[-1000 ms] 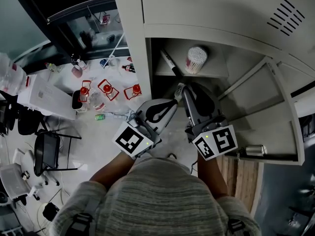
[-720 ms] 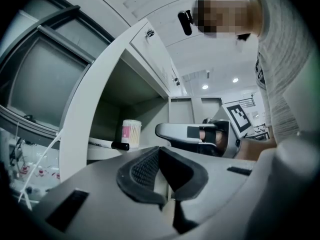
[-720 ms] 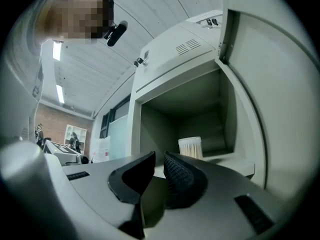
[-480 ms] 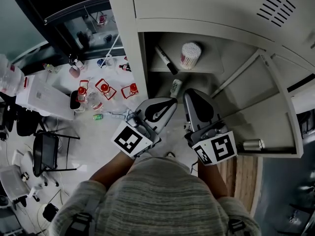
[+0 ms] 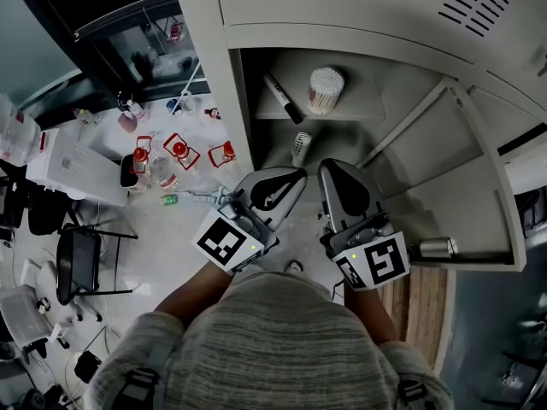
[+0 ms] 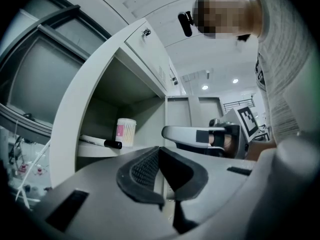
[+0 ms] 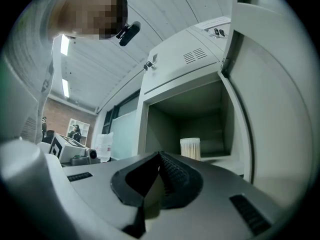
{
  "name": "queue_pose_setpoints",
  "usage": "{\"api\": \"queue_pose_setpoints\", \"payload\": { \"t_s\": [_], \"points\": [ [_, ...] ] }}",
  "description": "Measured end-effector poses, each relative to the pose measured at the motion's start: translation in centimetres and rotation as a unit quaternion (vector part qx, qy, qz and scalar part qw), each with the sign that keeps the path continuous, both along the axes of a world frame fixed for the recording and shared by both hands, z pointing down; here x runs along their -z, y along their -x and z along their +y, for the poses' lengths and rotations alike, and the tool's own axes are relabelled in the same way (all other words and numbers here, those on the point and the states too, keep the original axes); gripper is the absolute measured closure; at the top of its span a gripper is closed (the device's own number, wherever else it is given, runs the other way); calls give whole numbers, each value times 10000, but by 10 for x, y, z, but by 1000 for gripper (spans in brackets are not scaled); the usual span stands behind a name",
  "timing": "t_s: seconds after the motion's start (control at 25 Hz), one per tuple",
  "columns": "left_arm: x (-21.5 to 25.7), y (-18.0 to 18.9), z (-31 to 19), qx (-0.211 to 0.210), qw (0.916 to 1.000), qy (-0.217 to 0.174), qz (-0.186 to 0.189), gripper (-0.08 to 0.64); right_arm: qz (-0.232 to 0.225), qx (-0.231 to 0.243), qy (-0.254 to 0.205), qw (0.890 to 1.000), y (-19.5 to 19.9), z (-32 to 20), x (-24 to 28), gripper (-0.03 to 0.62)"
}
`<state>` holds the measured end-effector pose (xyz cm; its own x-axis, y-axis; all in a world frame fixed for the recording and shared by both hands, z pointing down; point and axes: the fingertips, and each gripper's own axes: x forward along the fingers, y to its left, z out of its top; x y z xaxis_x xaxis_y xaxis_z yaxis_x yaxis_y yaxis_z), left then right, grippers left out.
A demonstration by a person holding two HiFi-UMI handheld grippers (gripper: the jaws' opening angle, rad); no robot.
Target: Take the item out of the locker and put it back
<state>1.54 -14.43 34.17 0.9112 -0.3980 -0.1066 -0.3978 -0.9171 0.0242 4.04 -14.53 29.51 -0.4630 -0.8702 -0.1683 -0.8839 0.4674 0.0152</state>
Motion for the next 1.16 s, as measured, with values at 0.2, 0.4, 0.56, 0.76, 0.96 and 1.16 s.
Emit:
{"api": "queue_pose_setpoints", "payload": {
  "t_s": [0.2,0.4,0.56,0.76,0.96,1.16],
  "points": [
    [-4,-3,2,-7,10000,41,-24,554,72,-3,106,9999,-3,2,-7,568],
    [-4,-7,3,-19,10000,31,27,554,57,-1,195,9998,-6,5,-12,568],
    [-5,-9,4,16,9999,92,62,554,41,-2,226,9997,-9,7,-14,568],
    [-7,-12,6,21,9999,149,85,554,94,-24,254,9996,-13,9,-15,568],
    [-5,-17,8,9,9997,145,180,554,151,-16,284,9995,-15,13,-16,568],
    [-8,-21,11,0,9997,184,176,554,165,-16,325,9993,-17,16,-19,569]
  ]
}}
